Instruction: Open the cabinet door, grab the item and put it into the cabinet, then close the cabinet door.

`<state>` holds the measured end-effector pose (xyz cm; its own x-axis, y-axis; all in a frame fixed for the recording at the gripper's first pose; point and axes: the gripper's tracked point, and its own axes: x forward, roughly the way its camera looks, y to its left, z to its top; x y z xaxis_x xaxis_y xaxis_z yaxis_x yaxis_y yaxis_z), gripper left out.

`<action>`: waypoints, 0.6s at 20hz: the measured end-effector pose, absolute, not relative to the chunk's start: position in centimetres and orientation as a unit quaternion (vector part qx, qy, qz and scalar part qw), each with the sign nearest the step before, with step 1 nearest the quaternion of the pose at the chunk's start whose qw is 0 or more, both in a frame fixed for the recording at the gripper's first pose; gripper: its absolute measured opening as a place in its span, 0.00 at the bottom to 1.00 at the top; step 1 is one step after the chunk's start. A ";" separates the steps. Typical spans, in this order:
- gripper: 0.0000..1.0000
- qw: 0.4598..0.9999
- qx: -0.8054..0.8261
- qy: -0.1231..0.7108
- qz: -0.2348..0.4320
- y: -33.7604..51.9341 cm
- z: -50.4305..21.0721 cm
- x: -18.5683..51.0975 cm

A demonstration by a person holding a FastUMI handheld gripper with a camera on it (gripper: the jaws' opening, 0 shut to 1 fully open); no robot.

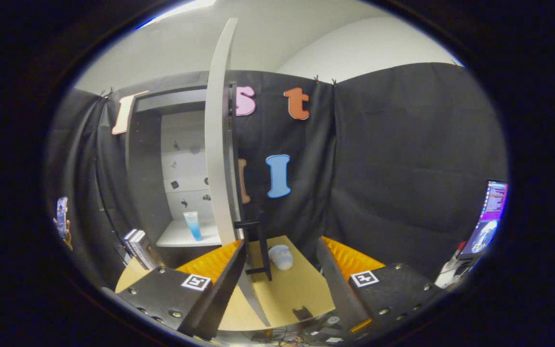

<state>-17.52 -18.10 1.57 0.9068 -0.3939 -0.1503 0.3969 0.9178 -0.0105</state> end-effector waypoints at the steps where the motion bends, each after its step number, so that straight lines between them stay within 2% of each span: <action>1: 0.90 0.979 0.014 0.076 -0.187 -17.1 1.4 -17.3; 12: 0.90 0.994 0.058 0.097 0.002 -4.6 -0.6 -9.1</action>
